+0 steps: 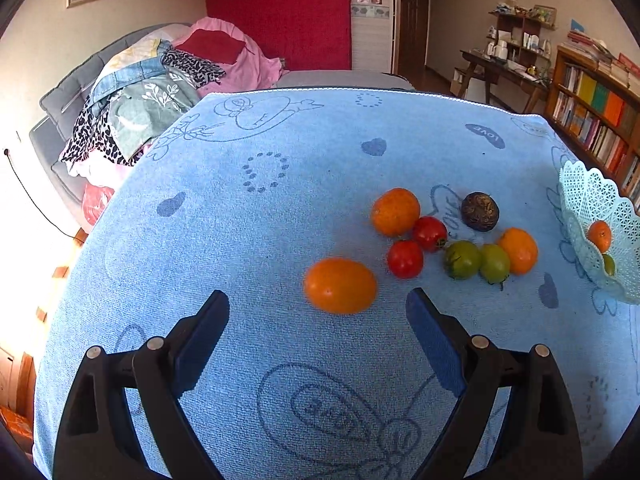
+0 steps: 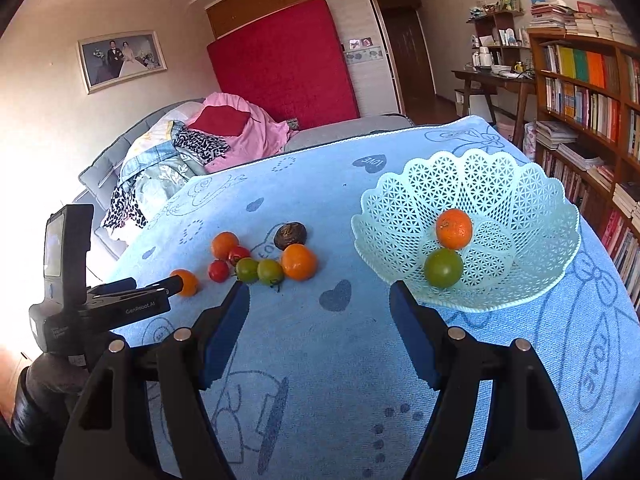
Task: Organize fruits
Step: 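Move the left tool to the oval orange fruit and close on it, then lower the right tool onto a green tomato and close it while the left tool holds the oval fruit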
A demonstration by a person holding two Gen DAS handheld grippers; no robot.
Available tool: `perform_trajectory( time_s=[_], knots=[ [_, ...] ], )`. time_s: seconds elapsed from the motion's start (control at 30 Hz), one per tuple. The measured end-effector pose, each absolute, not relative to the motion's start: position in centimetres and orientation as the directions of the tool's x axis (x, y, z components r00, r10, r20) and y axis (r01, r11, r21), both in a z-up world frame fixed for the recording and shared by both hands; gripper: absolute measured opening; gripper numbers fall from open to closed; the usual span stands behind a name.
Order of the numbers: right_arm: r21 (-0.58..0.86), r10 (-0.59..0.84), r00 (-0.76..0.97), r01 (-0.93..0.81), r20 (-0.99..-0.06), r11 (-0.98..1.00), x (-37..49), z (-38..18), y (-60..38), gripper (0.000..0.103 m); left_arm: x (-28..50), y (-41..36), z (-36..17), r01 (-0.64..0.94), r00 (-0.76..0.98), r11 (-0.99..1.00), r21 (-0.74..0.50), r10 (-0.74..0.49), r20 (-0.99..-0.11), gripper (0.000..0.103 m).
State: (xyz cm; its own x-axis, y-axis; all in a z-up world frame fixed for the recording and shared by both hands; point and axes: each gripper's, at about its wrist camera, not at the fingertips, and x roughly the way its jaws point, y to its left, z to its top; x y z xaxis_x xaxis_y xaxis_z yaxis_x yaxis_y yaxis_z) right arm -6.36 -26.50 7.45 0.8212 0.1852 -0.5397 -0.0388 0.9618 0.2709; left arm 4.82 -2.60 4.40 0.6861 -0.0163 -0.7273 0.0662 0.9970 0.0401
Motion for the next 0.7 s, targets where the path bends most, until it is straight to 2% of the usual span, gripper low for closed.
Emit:
perform_trajectory(
  time_s=[0.07, 0.27, 0.33, 0.4, 0.53, 0.7],
  knots=[
    [0.268, 0.19, 0.815, -0.044, -0.547, 0.963, -6.2, 7.3, -26.0, 0.074, 5.3, -2.7, 4.1, 0.076, 0.685, 0.996, 0.044, -0.02, -0.728, 0.089],
    [0.25, 0.204, 0.794, -0.068, -0.573, 0.966, -5.3, 7.0, -24.5, 0.074, 6.9, -2.5, 2.9, 0.11, 0.664, 0.994, 0.019, -0.059, -0.745, 0.074],
    [0.247, 0.21, 0.786, -0.075, -0.581, 0.966, -5.0, 6.9, -24.1, 0.074, 7.3, -2.4, 2.4, 0.124, 0.656, 0.992, -0.007, -0.087, -0.75, 0.068],
    [0.244, 0.216, 0.778, -0.083, -0.591, 0.966, -4.6, 6.6, -23.7, 0.074, 7.5, -2.2, 2.0, 0.132, 0.648, 0.991, -0.033, -0.112, -0.753, 0.057],
    [0.255, 0.241, 0.75, -0.099, -0.616, 0.962, -3.4, 6.0, -22.9, 0.074, 7.3, -2.1, 1.7, 0.157, 0.645, 0.986, -0.065, -0.152, -0.749, 0.045],
    [0.252, 0.249, 0.723, -0.108, -0.644, 0.962, -1.6, 5.1, -22.0, 0.074, 6.7, -1.9, 1.8, 0.165, 0.659, 0.983, -0.083, -0.172, -0.732, 0.045]
  ],
)
